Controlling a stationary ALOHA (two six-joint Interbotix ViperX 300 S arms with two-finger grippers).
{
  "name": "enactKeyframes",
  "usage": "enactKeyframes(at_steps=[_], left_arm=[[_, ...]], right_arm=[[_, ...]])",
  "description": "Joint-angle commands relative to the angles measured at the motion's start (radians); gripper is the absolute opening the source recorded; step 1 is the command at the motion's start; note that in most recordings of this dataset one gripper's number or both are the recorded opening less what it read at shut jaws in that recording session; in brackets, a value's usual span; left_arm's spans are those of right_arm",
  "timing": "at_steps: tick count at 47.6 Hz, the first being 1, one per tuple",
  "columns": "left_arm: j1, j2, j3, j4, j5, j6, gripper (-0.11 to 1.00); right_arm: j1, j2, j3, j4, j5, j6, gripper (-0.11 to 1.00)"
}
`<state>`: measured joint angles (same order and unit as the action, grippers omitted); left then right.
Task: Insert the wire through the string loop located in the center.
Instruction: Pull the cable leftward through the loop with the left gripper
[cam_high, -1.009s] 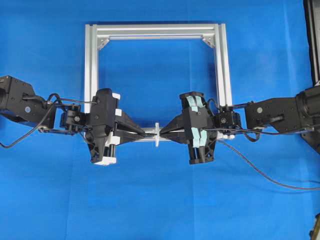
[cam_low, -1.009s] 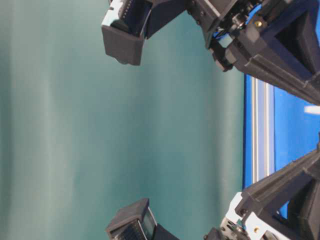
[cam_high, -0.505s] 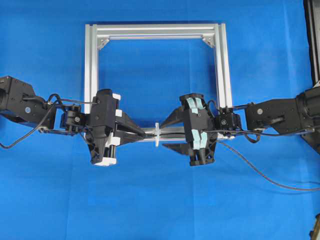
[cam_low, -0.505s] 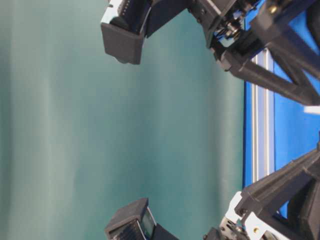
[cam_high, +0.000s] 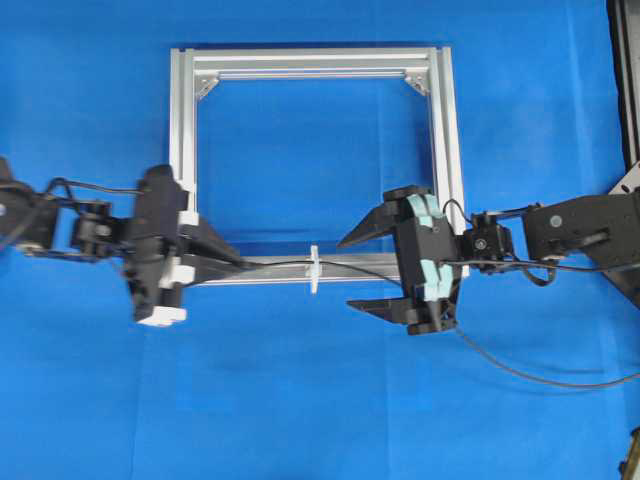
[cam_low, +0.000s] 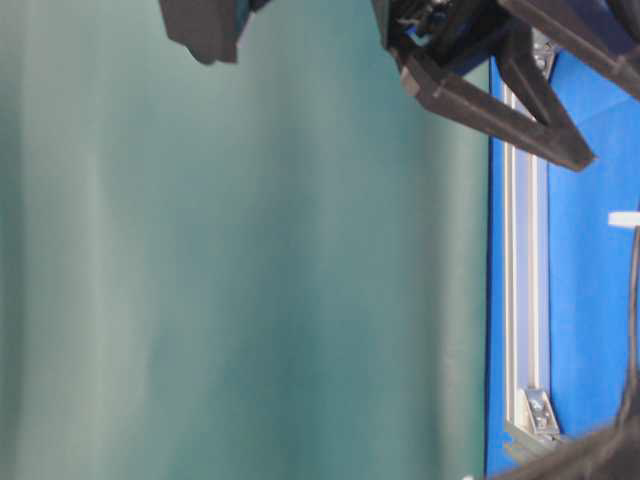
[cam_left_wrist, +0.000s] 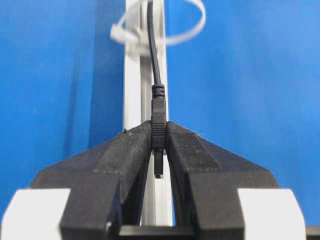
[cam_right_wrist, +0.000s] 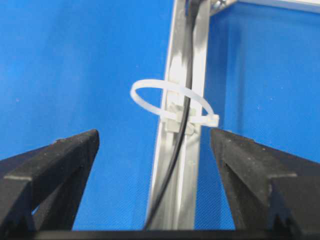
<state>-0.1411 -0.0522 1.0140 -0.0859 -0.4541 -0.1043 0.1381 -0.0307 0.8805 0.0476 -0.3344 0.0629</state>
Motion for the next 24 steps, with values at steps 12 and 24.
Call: enactKeyframes(at_steps=[12,24], left_arm=[[-0.048,-0.216,0.175,0.0,0.034,-0.035,0.08],[-0.049,-0.334,0.291,0.0,0.152,-0.124,0.08]], right_arm=[[0.009,-0.032,-0.008,0.0,-0.003,0.0,0.85],[0.02,-0.032,-0.025,0.003,-0.002,0.002,0.85]])
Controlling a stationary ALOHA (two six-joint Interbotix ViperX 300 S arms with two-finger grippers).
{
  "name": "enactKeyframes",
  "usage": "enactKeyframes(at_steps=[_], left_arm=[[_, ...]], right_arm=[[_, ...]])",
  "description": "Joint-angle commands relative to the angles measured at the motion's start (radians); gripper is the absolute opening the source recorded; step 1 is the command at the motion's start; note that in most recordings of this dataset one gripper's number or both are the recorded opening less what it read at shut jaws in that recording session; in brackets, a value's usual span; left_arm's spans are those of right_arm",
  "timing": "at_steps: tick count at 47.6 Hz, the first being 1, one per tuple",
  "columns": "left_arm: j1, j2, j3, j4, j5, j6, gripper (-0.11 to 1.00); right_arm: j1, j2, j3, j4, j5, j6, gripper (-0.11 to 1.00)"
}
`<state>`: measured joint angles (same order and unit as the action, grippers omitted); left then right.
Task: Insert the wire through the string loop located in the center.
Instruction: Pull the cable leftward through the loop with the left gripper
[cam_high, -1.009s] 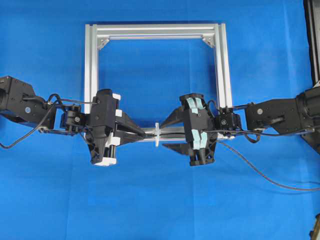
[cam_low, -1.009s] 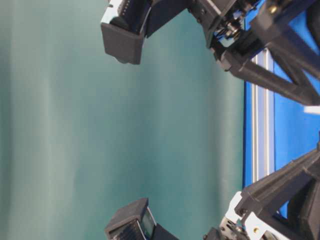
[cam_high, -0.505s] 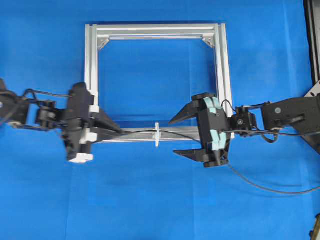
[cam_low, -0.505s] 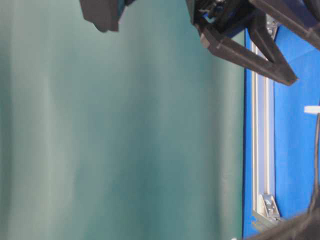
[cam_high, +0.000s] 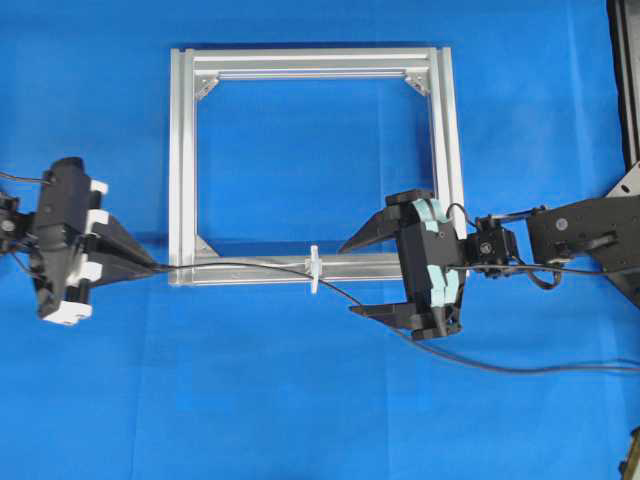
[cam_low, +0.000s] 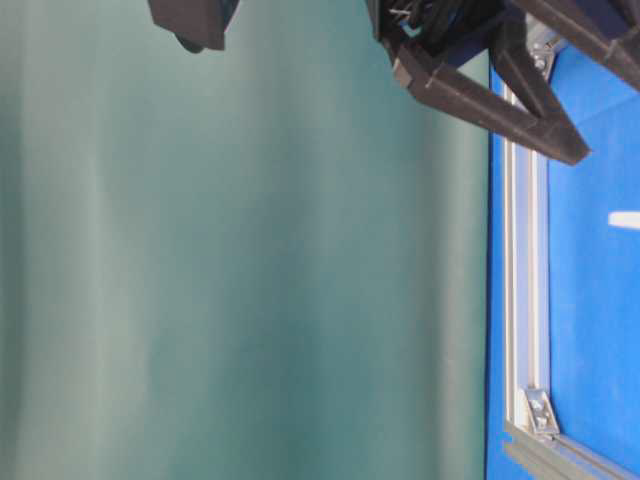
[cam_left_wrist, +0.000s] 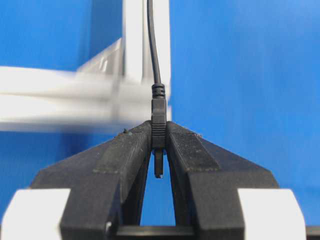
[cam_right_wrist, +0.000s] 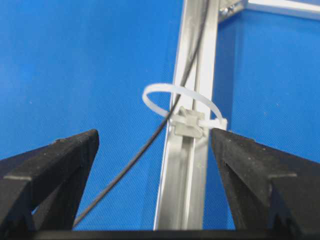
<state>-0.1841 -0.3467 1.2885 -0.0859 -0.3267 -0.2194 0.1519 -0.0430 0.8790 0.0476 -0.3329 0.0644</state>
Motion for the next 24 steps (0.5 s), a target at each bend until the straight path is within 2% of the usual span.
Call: enactKeyframes(at_steps=[1,15,24], left_arm=[[-0.005,-0.051,0.025,0.0,0.035,-0.014,0.08],[-0.008,-0.202,0.104,0.003,0.078,-0.025,0.08],[-0.008,-0.224,0.11,0.005,0.078,-0.021,0.08]], right_arm=[[0.006,-0.02,-0.025,0.0,-0.003,0.0,0.85],[0.006,-0.02,-0.037,0.003,-0.003,-0.002,0.85],[0.006,-0.02,-0.04,0.003,-0.003,0.0,0.85]])
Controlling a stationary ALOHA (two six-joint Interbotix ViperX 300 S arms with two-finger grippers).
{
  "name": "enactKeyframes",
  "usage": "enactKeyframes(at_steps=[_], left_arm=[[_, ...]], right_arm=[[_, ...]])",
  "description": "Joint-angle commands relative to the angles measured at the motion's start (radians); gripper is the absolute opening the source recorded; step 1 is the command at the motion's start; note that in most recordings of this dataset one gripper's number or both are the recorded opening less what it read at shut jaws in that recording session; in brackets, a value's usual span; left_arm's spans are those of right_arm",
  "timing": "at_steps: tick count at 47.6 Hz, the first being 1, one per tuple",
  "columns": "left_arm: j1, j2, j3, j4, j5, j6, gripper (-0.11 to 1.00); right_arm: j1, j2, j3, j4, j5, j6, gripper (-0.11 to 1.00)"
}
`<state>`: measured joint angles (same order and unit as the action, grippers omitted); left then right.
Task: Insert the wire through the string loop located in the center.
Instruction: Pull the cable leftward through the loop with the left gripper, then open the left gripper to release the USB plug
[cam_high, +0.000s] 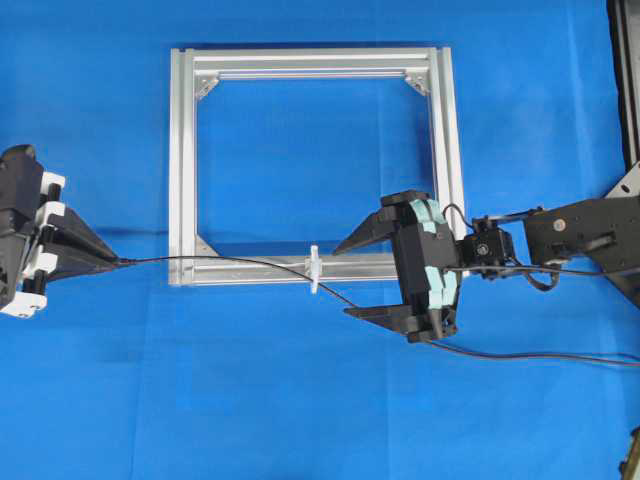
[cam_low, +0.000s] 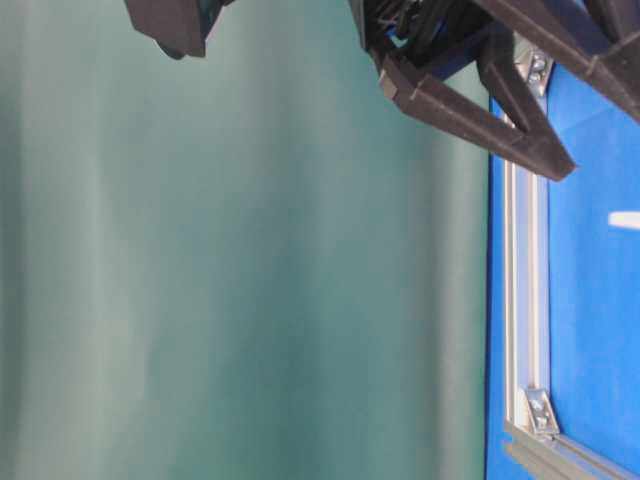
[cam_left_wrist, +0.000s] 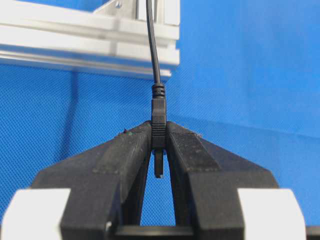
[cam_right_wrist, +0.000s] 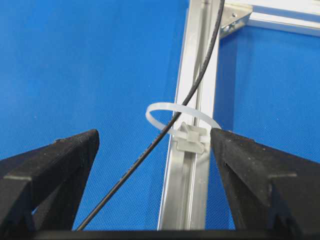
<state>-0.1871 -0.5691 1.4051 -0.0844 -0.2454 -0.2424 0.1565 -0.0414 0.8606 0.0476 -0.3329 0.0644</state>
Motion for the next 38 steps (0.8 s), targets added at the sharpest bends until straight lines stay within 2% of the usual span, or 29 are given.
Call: enactKeyframes(at_steps=[1,10,26,29,36,38], left_arm=[[-0.005,0.0,-0.006,0.003,-0.003,0.002,0.08],[-0.008,0.011,-0.017,0.011,-0.005,0.017,0.08],[-0.014,0.012,-0.02,0.011,0.006,0.006,0.11],[-0.014,0.012,-0.02,0.011,0.012,0.0,0.25],[-0.014,0.012,-0.02,0.009,0.037,-0.003,0.7],[-0.014,0.011,-0.018,0.011,0.038,-0.005,0.8]], right_arm=[[0.002,-0.021,-0.021,0.003,-0.003,0.0,0.85],[0.002,-0.021,-0.02,0.003,-0.002,-0.002,0.85],[0.002,-0.026,-0.014,0.0,0.005,-0.003,0.85],[0.002,-0.026,-0.014,0.0,0.006,-0.003,0.85],[0.002,-0.026,-0.014,0.0,0.006,-0.003,0.85],[0.002,-0.026,-0.014,0.0,0.008,-0.003,0.85]])
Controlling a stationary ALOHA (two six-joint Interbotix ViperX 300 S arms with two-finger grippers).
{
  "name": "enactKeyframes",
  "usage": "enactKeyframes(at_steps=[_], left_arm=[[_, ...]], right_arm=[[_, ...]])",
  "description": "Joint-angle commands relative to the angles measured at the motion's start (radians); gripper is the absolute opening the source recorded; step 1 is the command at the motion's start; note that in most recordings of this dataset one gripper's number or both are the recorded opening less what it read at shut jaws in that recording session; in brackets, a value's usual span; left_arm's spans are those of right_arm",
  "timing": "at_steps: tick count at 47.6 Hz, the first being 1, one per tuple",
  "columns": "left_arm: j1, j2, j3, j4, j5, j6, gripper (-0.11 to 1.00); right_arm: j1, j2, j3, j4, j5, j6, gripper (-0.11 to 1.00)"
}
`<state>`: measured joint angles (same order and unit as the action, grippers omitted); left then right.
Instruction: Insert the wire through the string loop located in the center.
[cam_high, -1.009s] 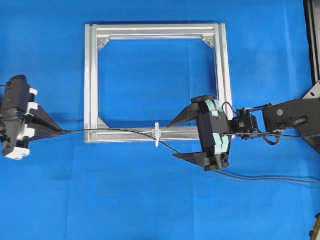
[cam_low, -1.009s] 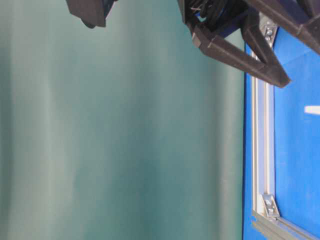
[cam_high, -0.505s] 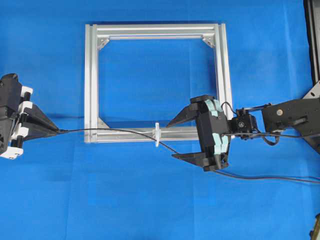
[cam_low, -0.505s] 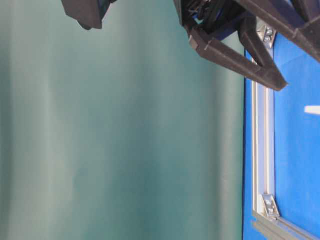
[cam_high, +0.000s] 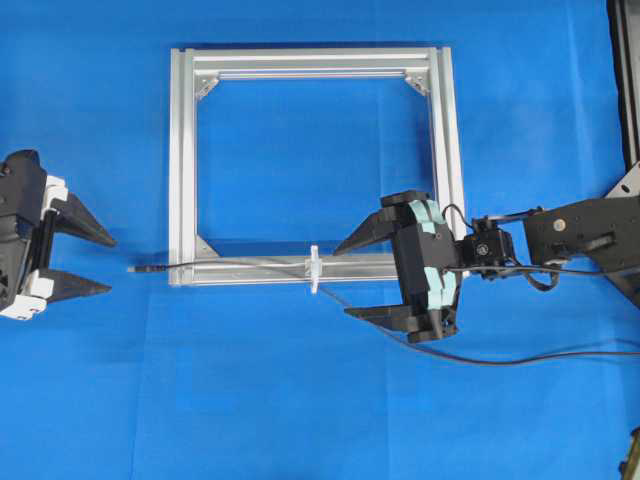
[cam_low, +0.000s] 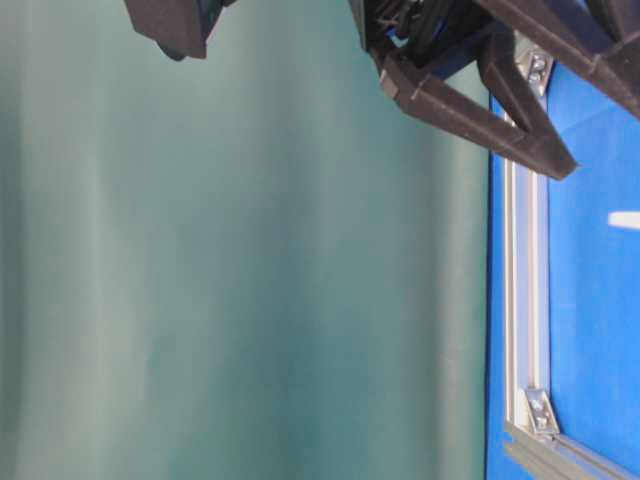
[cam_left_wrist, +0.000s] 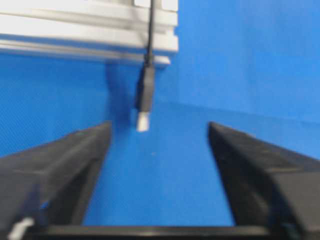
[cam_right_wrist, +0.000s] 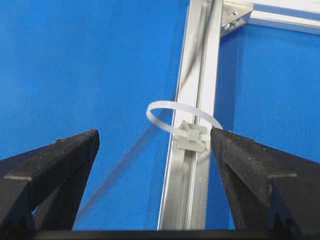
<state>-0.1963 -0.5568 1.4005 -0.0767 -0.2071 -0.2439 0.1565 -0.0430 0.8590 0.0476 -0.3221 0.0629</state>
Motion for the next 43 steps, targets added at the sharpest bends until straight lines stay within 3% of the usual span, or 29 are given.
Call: enactKeyframes(at_steps=[1,4,23,43], left_arm=[[-0.005,-0.003,-0.012,0.002,0.0,-0.003,0.84],[-0.005,-0.011,-0.011,0.002,0.002,-0.003,0.91],[-0.005,-0.104,-0.063,0.002,0.0,0.003,0.88],[0.006,-0.104,-0.141,0.005,0.002,0.014,0.88]], right_arm=[[0.002,-0.025,-0.012,0.003,-0.002,-0.002,0.85],[0.002,-0.025,-0.012,0.003,0.0,-0.002,0.85],[-0.008,-0.097,-0.012,0.0,0.052,-0.003,0.85],[-0.011,-0.227,-0.012,-0.005,0.127,-0.005,0.85]])
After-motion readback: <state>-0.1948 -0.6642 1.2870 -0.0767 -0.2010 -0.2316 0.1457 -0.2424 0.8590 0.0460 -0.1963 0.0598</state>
